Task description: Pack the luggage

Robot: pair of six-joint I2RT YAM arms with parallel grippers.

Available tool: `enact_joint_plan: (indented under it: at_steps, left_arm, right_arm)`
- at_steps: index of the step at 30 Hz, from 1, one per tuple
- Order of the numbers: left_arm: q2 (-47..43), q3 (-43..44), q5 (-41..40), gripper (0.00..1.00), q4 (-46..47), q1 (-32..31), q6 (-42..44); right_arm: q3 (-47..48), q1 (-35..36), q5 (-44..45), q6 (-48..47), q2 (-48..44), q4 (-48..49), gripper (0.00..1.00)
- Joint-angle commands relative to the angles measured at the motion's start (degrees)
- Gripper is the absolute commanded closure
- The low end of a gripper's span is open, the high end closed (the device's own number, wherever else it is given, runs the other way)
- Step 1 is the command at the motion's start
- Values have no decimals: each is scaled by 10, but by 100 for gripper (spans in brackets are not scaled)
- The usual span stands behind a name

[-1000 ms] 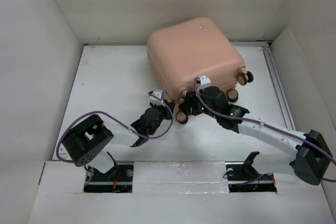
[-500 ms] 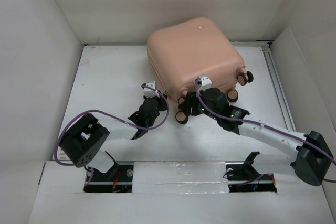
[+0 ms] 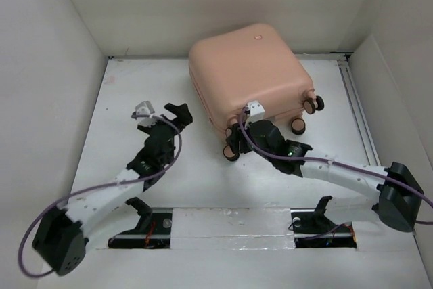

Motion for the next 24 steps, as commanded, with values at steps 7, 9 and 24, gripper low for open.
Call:
enact_joint_plan:
  at_steps: [7,9,24]
  left_arm:
    - [-240,20,45,0,-162,-2,-40]
    - [-267,28,59,0,-185,-2,-40]
    - [-370,52,131,0,-253,-2,-45]
  right_arm:
    - [139,167,-79,-22,119,53,100]
    - [180,195,-72,-23,140,53,100]
    - [112,227,121,-17,-89,-54,0]
